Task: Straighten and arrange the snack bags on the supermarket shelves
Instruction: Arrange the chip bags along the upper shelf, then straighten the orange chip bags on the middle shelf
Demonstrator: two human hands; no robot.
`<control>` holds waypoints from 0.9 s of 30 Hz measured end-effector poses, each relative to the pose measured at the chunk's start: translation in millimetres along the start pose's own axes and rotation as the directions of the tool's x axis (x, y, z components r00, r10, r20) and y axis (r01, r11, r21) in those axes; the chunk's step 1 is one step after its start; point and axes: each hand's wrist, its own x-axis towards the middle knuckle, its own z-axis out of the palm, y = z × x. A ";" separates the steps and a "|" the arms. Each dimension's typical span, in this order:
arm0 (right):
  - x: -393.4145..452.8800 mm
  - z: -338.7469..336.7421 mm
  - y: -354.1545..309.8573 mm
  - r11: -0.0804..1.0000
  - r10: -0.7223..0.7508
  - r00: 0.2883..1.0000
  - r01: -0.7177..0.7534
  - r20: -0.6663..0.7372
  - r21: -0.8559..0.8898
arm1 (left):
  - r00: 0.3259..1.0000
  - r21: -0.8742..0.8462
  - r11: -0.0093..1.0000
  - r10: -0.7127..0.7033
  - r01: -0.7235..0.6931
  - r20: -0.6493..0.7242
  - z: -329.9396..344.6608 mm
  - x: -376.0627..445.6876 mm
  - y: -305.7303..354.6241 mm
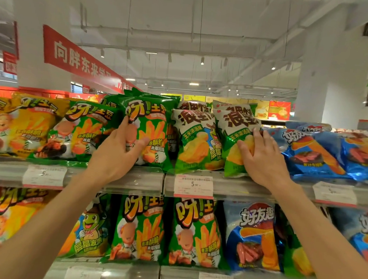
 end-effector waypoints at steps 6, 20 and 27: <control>-21.4 -15.4 -4.0 0.984 -0.037 0.989 0.060 -0.142 0.167 | 0.953 -0.054 0.989 0.119 -0.139 -0.280 -4.1 -17.9 14.2; -150.6 -5.7 24.5 0.870 0.126 0.972 -0.011 -0.200 0.493 | 1.000 -0.589 0.807 0.022 -0.031 -0.022 56.1 -141.4 23.8; -237.2 43.5 65.4 0.740 0.324 0.942 -0.309 0.086 0.597 | 0.971 -0.730 0.643 -0.118 0.233 0.206 124.0 -210.4 11.0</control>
